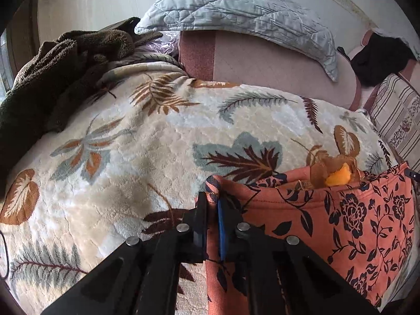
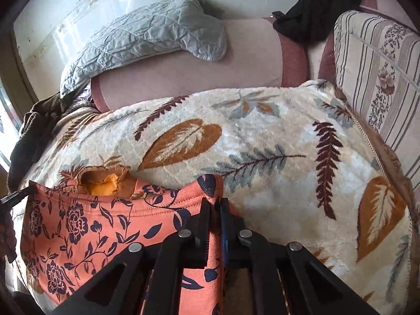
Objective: Fold small clothes
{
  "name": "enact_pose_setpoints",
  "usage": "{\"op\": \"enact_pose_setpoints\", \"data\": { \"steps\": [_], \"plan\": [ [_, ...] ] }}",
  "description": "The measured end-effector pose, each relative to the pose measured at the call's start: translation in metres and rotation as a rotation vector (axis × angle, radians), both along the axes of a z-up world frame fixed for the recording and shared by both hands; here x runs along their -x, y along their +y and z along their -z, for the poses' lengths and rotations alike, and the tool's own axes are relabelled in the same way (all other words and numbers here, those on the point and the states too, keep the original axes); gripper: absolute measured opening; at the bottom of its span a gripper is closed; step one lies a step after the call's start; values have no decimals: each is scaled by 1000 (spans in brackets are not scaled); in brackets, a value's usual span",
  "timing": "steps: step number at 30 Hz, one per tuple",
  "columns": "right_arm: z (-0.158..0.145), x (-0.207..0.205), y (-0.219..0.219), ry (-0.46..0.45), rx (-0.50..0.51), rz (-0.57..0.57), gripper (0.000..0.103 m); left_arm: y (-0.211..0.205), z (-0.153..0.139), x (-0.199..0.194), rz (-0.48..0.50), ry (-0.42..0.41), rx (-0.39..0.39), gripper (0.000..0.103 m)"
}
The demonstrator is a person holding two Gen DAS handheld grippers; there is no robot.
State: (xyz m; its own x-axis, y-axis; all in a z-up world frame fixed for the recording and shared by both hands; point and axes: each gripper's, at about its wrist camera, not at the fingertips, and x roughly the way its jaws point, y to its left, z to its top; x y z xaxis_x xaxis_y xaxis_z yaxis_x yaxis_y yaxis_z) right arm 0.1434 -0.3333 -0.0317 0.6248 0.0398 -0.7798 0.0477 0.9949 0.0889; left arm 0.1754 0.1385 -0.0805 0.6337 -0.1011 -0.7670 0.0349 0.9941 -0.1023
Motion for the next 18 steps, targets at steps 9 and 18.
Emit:
{"op": "enact_pose_setpoints", "data": {
  "steps": [9, 18],
  "plan": [
    [56, -17, -9, 119, -46, 82, 22, -2, 23, -10, -63, 82, -84, 33],
    [-18, 82, 27, -29, -323, -8, 71, -3, -51, 98, -68, -122, -15, 65]
  ]
}}
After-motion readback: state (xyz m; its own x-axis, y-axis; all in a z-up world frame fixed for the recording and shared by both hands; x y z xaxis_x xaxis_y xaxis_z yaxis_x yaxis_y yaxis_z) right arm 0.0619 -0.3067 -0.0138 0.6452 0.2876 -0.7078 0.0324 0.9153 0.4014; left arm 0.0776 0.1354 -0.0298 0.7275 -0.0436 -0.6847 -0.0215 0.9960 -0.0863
